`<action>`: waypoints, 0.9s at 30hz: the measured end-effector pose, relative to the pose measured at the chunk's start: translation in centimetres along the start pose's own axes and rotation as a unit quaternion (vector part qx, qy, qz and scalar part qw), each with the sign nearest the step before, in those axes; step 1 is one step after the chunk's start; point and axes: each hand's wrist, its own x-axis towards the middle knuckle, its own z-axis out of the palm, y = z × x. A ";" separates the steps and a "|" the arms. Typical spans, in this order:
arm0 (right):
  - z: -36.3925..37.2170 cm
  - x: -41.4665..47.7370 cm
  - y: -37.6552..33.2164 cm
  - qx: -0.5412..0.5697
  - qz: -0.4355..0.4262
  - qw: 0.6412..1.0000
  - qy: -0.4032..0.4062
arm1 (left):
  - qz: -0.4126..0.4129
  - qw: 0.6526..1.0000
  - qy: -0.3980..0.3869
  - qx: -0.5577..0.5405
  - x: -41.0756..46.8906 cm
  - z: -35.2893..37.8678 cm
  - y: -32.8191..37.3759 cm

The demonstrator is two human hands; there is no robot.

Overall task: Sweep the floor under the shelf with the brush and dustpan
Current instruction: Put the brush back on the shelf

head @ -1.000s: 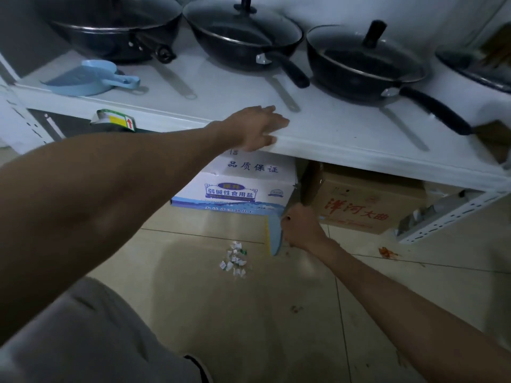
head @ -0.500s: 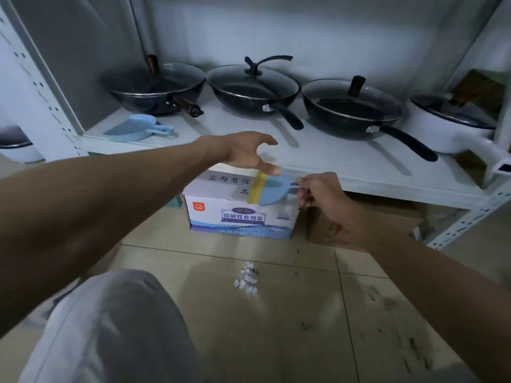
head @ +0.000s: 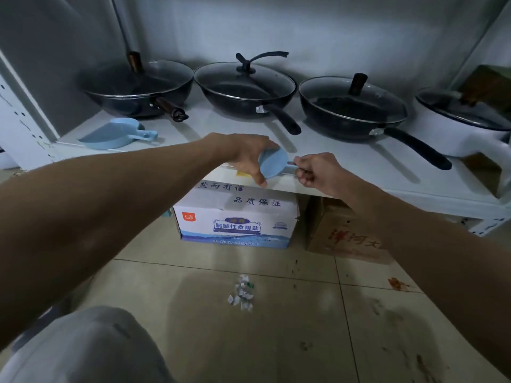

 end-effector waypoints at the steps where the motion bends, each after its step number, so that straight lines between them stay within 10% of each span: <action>1: 0.0 0.6 0.1 0.002 0.007 1.000 -0.003 | 0.000 1.000 0.001 0.007 0.5 0.3 -0.2; 27: 1.6 7.6 0.5 -0.264 -0.191 0.942 0.082 | -0.084 0.994 -0.037 -0.053 4.6 2.2 -3.2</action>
